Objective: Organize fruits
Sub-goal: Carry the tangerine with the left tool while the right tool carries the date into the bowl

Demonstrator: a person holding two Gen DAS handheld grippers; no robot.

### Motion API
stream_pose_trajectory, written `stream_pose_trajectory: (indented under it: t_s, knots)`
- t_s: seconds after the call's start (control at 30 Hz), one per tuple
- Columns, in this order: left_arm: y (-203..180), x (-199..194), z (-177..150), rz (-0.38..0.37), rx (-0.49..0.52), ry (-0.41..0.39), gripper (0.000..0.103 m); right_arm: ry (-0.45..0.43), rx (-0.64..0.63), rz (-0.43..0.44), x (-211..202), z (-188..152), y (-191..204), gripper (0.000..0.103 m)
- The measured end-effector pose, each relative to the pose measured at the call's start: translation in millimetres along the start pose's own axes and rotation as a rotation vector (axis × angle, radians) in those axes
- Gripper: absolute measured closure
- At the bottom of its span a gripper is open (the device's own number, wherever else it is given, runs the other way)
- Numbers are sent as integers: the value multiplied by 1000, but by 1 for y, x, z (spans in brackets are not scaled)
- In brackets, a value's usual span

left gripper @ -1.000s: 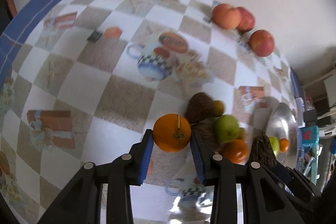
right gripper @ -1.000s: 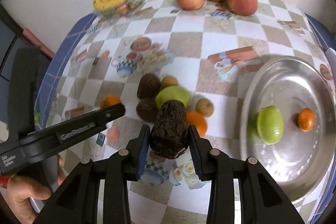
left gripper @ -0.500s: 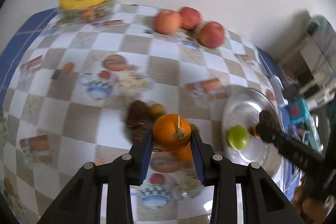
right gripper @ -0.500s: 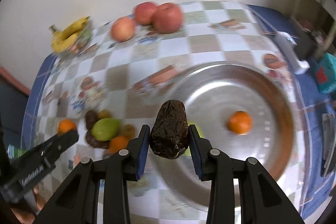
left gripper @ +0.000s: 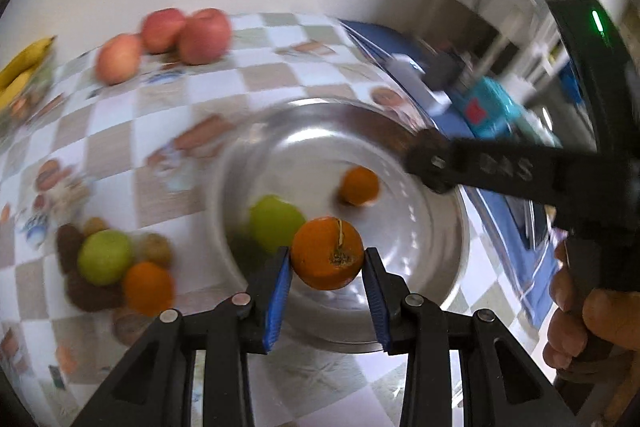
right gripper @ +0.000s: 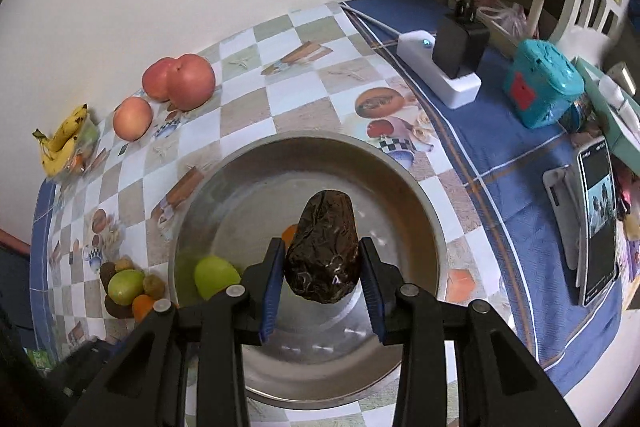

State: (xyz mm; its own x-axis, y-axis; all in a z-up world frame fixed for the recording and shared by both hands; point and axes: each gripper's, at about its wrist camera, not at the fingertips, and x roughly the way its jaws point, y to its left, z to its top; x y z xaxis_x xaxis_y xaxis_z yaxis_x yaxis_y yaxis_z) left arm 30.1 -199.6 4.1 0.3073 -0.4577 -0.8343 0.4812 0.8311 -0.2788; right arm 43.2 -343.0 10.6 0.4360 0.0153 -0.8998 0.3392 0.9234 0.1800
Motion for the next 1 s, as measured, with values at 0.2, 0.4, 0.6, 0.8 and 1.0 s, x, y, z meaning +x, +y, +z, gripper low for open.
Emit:
stream_pose_trajectory:
  t_s: [0.2,0.4,0.6,0.8,1.0]
  knots:
    - [-7,25,-9,-9,12,79,65,84,-22,-15,20,-9,3,65]
    - [-2,43,-17,2,-16,143,65,154,-46,-25,43,-18,6,65]
    - [-4,50,-18,12,2,144,65,202,-42,-35,60,-24,4,65]
    - [-2,52,-13,33,9,136,65,210,-46,-44,64,-26,3,65]
    - [1,50,-15,30,15,139,65,211,-54,-55,63,-27,4,65]
